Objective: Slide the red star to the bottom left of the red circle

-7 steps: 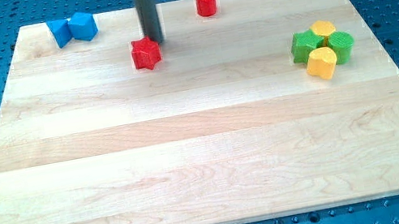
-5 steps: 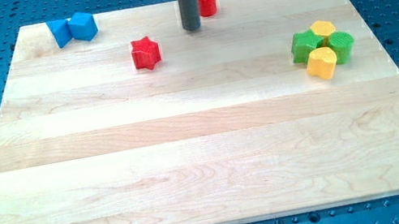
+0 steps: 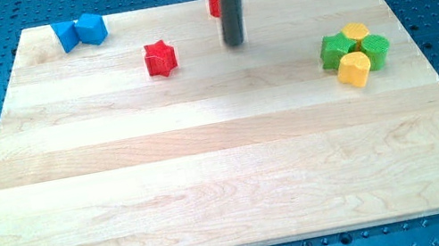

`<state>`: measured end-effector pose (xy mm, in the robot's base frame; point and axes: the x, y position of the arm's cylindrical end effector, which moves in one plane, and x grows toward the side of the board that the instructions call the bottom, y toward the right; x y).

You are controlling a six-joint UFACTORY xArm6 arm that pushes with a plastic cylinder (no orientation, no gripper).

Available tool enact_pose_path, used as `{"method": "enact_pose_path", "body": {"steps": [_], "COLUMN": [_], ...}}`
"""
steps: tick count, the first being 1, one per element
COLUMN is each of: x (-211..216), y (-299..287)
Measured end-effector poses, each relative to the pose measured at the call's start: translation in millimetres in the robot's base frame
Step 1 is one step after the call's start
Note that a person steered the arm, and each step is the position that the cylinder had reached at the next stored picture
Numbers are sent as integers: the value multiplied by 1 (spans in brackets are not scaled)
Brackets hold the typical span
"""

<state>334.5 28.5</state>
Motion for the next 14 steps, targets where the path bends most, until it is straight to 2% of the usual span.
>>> {"method": "enact_pose_path", "body": {"steps": [2, 3, 4, 5, 6, 7, 9, 10, 14], "x": [2, 52, 61, 7, -25, -34, -57, -41, -42], "y": [-2, -18, -139, -114, -49, -15, -14, -24, -26]}}
